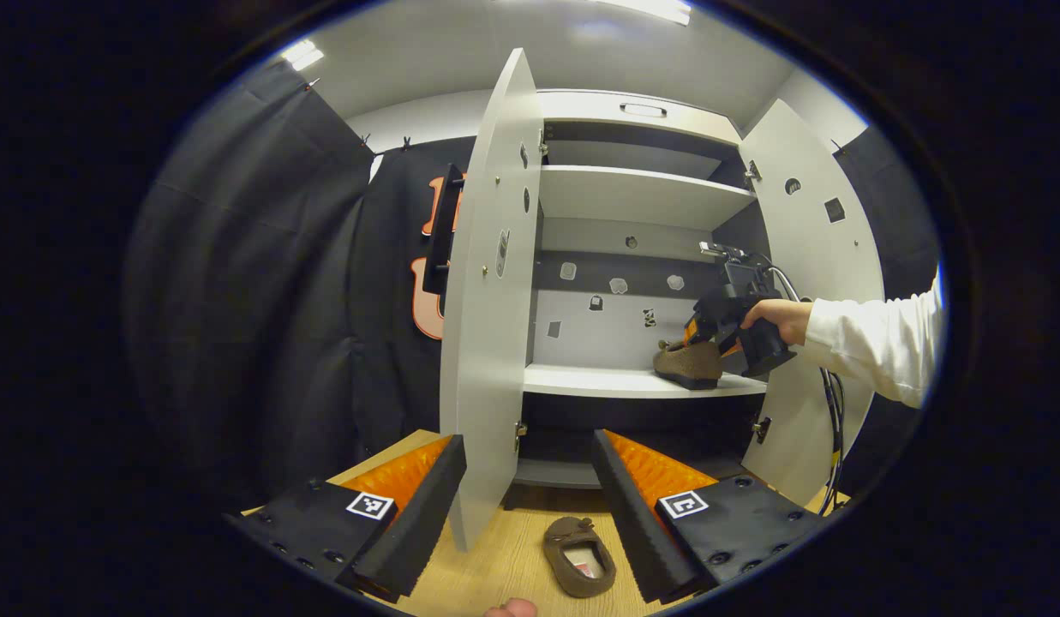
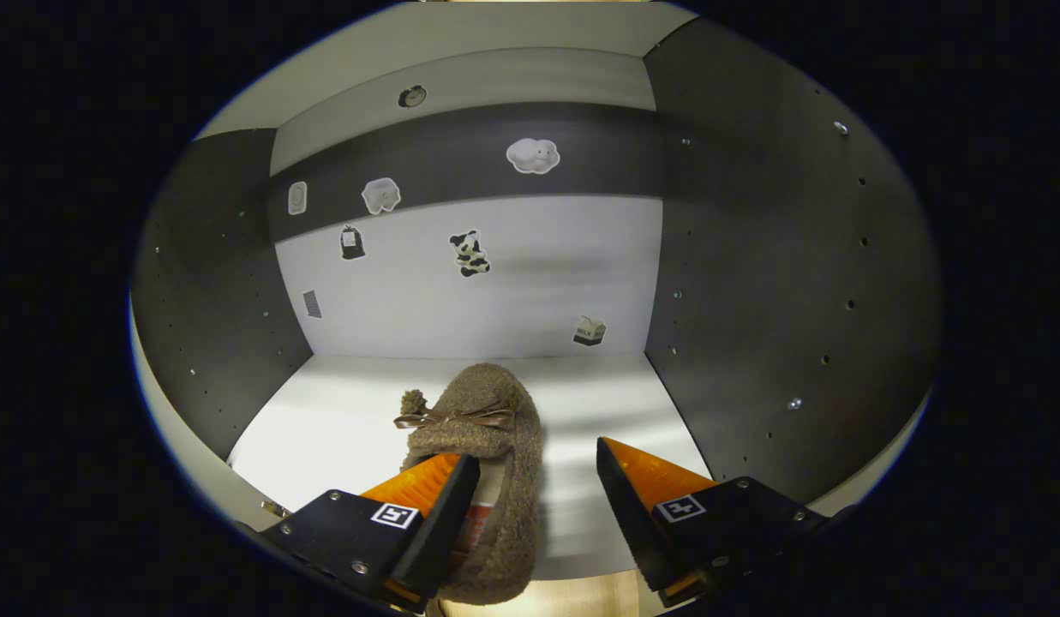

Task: Grab one shoe with the right hand and put it into the shoe cabinet, grab the other shoe with the left hand and put it into the shoe cabinet; then close the right door with the right hand and the left door with the left hand.

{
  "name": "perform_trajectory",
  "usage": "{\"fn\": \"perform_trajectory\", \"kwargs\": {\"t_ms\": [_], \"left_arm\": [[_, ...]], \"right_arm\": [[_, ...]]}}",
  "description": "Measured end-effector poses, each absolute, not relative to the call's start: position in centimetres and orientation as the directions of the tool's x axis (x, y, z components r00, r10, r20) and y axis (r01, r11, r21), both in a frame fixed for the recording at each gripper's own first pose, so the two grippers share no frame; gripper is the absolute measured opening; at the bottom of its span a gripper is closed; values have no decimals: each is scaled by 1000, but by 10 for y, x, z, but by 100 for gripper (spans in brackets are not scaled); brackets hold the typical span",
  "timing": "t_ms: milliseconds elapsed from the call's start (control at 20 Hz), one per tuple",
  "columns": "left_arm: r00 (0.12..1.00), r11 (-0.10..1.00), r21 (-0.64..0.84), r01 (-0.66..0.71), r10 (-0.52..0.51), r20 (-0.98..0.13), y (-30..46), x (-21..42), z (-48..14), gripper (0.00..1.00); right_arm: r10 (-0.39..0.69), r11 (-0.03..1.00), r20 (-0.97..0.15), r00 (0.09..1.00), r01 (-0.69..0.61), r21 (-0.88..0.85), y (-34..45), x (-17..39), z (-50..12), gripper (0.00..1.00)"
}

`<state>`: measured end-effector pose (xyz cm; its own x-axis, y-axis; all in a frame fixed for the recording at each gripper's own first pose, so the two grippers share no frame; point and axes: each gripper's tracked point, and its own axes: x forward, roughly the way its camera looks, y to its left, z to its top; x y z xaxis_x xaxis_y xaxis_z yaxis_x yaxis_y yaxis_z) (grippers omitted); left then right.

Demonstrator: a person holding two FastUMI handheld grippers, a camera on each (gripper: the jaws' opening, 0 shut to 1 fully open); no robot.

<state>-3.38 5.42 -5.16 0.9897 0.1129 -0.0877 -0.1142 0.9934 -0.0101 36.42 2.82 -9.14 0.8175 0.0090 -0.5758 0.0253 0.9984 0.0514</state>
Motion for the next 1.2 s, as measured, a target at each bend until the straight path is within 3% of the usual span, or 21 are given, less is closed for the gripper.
{"fn": "perform_trajectory", "kwargs": {"t_ms": [150, 450, 600, 1200], "left_arm": [[993, 996, -9, -86, 85, -82, 43, -30, -49, 97], [993, 999, -18, -45, 43, -107, 29, -30, -58, 94], [992, 999, -28, -23, 19, -126, 22, -31, -66, 97], [967, 1000, -21, -9, 4, -255, 12, -40, -127, 96]], "right_arm": [[53, 997, -520, 852, -19, 70, 39, 343, -64, 93], [106, 994, -385, 917, -98, 41, 58, 274, -16, 93], [120, 993, -325, 938, -106, 61, 61, 229, -5, 93], [49, 997, -164, 985, -39, 61, 29, 79, -59, 92]]}}
